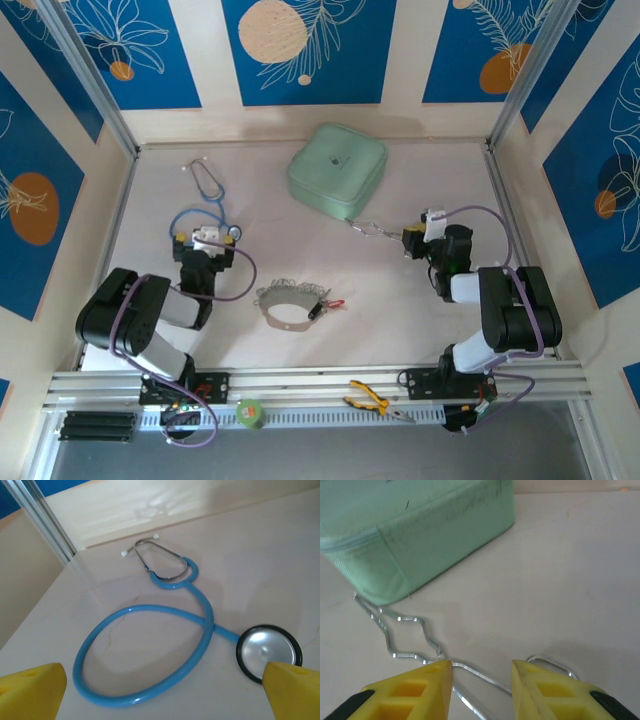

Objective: Put the keys on the keyring

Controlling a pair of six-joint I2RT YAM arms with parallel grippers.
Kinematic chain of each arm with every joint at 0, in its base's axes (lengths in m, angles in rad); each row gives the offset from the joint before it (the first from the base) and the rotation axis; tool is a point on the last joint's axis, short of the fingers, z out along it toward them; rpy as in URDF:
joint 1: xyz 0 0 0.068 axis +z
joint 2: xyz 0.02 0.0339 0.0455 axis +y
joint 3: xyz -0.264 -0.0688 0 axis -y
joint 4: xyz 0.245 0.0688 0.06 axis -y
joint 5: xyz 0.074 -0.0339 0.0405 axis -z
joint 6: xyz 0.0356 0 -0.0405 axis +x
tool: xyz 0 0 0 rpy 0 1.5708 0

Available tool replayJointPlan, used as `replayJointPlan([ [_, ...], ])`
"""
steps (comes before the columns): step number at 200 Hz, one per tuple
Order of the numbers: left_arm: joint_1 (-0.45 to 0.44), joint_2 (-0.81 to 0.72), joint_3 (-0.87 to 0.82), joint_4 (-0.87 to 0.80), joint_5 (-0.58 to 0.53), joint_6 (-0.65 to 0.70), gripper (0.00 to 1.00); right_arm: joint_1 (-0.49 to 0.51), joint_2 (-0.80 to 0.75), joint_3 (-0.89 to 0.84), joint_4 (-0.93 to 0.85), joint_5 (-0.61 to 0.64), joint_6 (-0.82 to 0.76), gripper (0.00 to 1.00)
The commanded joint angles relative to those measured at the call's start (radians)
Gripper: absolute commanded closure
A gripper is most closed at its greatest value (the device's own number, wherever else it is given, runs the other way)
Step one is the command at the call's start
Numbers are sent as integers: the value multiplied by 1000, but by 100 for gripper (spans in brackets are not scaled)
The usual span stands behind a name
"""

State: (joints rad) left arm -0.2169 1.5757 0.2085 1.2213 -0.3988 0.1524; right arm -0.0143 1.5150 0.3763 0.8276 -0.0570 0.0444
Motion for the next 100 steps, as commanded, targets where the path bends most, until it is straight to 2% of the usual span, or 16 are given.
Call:
replayJointPlan([
  [1, 21, 38, 28, 79, 59, -29, 0, -21, 9, 34, -9, 9, 49, 61],
  [13, 25, 2, 48, -32, 61, -50, 0, -17, 9, 34, -8, 15, 48, 61],
  [71, 27, 18, 66, -31, 48, -47, 0, -16, 8, 35, -12, 17, 48, 56],
  [100, 40, 8, 109, -131, 68, -66, 0, -17, 8, 36, -14, 18, 48, 56],
])
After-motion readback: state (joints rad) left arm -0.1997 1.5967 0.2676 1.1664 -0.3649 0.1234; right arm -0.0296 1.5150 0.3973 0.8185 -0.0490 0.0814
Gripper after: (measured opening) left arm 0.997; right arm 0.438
